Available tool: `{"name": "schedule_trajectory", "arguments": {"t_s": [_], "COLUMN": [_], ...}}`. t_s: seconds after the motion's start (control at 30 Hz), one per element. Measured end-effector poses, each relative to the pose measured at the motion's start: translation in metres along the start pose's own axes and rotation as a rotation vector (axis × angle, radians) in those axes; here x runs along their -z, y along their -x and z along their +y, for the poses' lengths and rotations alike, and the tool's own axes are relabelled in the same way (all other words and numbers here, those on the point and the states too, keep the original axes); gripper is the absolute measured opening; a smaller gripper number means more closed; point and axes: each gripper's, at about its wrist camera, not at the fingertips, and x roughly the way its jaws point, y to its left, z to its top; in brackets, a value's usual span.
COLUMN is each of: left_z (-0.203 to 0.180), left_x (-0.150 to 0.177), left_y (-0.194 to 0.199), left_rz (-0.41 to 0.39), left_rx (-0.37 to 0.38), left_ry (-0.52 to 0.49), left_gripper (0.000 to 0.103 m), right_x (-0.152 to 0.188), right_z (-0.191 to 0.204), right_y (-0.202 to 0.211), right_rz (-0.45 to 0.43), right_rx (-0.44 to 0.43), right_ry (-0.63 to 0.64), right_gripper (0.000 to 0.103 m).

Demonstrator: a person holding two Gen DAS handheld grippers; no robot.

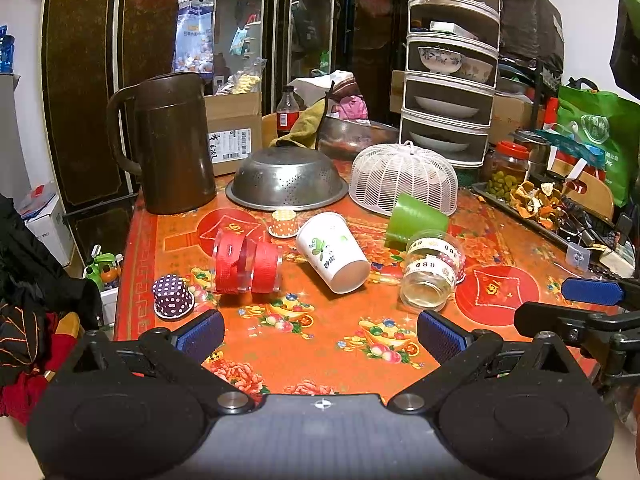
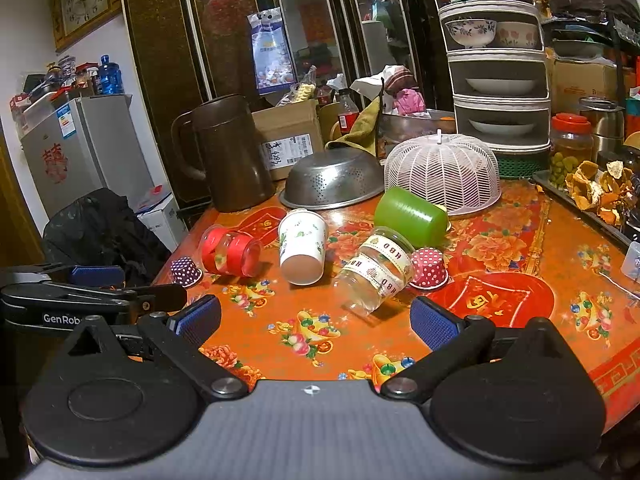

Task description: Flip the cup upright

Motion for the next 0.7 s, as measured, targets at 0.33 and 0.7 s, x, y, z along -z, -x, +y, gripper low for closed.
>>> {"name": "schedule_trajectory", "arguments": {"t_s": [0.33, 0.7], "left_z": [0.0036, 0.0013], "left_x": [-0.0019, -0.0017], "left_y": [-0.0001, 0.0], "left_rz": [-0.002, -0.005], "left_rx": [-0.007, -0.005], "left_ry": [0.008, 0.004], "left_gripper": [0.103, 0.103], "right_x": [-0.0022, -0.0023], "right_z": [-0.0009, -0.0017], "right_y": [0.0004, 0.0008], "right_rz": [0.004, 0.004], "right_rx": [-0.006, -0.007], "right_ry": [-0.005, -0.007], "right_gripper": [0.102, 0.102]}}
